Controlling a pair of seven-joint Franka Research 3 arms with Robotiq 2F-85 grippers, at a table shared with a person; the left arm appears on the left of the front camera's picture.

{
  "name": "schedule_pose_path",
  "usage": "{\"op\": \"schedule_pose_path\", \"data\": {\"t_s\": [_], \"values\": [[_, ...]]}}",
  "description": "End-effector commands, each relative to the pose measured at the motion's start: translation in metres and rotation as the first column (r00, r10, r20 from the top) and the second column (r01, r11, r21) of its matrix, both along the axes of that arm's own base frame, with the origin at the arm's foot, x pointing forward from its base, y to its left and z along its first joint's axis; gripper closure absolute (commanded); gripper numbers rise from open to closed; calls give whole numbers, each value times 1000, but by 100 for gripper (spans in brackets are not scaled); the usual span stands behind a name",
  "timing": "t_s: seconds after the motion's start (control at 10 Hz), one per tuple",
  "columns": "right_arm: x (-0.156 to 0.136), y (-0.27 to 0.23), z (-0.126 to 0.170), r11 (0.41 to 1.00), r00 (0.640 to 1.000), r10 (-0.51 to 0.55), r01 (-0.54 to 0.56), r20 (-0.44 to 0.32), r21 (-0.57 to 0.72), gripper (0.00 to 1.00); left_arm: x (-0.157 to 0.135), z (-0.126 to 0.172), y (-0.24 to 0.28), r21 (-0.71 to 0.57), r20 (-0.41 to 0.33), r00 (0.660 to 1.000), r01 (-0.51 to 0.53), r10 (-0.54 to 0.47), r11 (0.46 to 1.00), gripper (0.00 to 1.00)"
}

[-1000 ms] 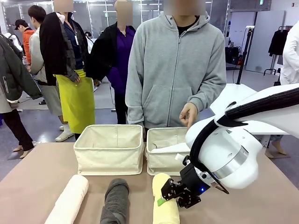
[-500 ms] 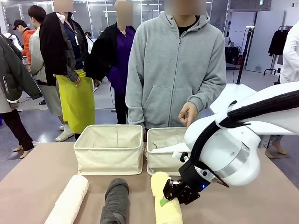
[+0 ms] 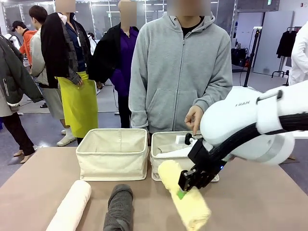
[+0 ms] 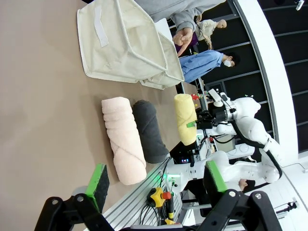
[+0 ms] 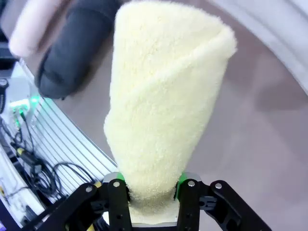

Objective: Divide the towels into two baskets.
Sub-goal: Pick up one hotel-folded towel from the bottom of the table and place it in the Fabric basket indicated by the person.

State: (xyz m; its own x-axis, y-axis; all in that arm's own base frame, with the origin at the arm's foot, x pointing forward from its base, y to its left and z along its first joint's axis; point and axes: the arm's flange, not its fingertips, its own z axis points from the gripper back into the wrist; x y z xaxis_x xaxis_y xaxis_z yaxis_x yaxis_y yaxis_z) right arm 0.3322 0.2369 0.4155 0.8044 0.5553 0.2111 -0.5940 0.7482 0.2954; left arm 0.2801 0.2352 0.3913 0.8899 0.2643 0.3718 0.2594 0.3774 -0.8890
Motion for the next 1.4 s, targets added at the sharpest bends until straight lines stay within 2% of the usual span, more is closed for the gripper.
{"op": "schedule_pose_path", "data": {"t_s": [0.0,0.1,0.3,0.4,0.5,0.7,0.8,0.9,1.0,1.1,1.2,1.3], "values": [[7,1,22,959,969,243,-235,32,-157,72,-2,3,1,-9,10,1000,-4,4,1000,0],[5,3,27,939,953,301,-289,38,-186,72,-2,3,1,-9,10,1000,-4,4,1000,0],[-8,7,28,816,845,534,-508,25,-276,72,-2,3,1,-9,10,1000,-4,4,1000,0],[-13,5,27,834,848,526,-499,64,-234,72,-2,3,1,-9,10,1000,-4,4,1000,0],[-6,7,27,875,906,424,-408,6,-263,72,-2,3,1,-9,10,1000,-4,4,1000,0],[-6,7,27,875,906,424,-408,6,-263,72,-2,3,1,-9,10,1000,-4,4,1000,0],[-9,8,27,848,878,479,-460,11,-262,63,-2,3,1,-9,10,1000,-4,4,1000,0],[-28,15,46,762,802,588,-505,108,-405,63,-2,3,1,-9,10,1000,-4,4,1000,0],[-24,29,66,676,690,701,-565,177,-474,63,-2,3,1,-9,10,1000,-4,4,1000,0],[-4,40,78,644,652,724,-523,225,-558,63,-2,3,1,-9,10,1000,-4,4,1000,0],[21,47,88,590,600,766,-515,231,-622,63,-2,3,1,-9,10,1000,-4,4,1000,0],[47,50,94,534,530,819,-560,221,-633,63,-2,3,1,-9,10,1000,-4,4,1000,0]]}}
